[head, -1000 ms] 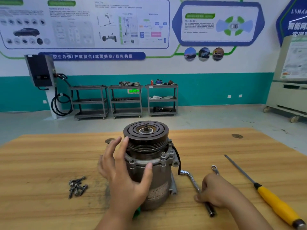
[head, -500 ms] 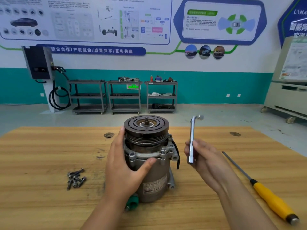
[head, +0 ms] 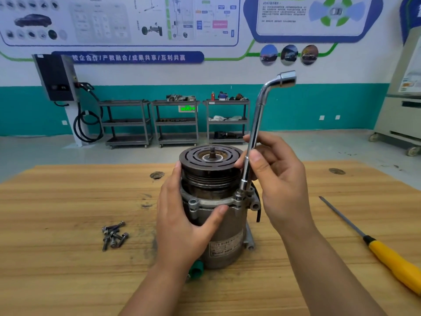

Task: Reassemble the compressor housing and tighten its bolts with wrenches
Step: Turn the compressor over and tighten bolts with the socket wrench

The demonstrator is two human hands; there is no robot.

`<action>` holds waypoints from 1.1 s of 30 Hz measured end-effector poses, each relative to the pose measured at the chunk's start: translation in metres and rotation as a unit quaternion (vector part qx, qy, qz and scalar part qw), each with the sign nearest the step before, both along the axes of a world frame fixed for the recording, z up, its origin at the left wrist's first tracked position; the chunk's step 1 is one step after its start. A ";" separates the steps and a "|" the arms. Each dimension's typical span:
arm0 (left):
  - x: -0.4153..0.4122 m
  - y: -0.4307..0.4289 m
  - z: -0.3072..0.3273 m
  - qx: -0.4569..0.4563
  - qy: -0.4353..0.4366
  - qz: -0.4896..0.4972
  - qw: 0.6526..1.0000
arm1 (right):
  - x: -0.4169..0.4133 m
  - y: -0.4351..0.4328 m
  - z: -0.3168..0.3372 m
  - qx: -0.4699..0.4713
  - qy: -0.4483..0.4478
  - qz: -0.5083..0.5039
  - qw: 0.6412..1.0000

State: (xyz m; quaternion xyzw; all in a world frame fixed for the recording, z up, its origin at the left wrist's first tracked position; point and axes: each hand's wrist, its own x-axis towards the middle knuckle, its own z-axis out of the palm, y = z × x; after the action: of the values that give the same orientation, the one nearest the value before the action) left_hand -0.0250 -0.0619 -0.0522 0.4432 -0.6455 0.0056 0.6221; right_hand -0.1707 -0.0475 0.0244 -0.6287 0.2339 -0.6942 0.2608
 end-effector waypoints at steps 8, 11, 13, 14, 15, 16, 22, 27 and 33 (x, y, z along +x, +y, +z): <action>0.000 0.002 0.001 0.003 -0.006 -0.005 1.000 | -0.005 -0.006 -0.001 0.009 0.047 -0.019 0.999; -0.001 0.010 0.007 0.013 0.007 -0.005 1.000 | -0.012 -0.008 0.008 0.024 0.121 -0.029 0.992; -0.003 0.015 0.026 -0.033 0.031 0.005 0.999 | -0.020 -0.011 0.020 0.032 0.195 -0.032 0.980; -0.004 0.016 0.041 -0.067 0.044 0.018 0.997 | -0.024 -0.013 0.026 0.039 0.233 -0.032 0.971; -0.005 0.015 0.058 -0.094 0.053 0.029 0.994 | -0.028 -0.015 0.031 0.051 0.264 -0.024 0.963; -0.005 0.014 0.076 -0.100 0.056 0.025 0.993 | -0.031 -0.017 0.035 0.062 0.288 -0.012 0.955; -0.015 0.004 0.133 0.106 -0.028 -0.214 0.971 | -0.036 -0.025 0.043 0.063 0.320 0.047 0.944; -0.010 -0.002 0.131 0.136 -0.001 -0.275 0.952 | -0.038 -0.036 0.037 0.066 0.305 0.069 0.947; -0.008 -0.005 0.129 0.168 0.020 -0.298 0.939 | -0.035 -0.045 0.025 0.068 0.244 0.186 0.949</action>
State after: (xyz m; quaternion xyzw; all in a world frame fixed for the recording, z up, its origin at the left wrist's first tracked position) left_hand -0.0327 -0.0671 0.0763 0.3283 -0.7272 -0.2972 0.5245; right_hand -0.2060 -0.0923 0.0497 -0.7922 0.2161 -0.4411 0.3621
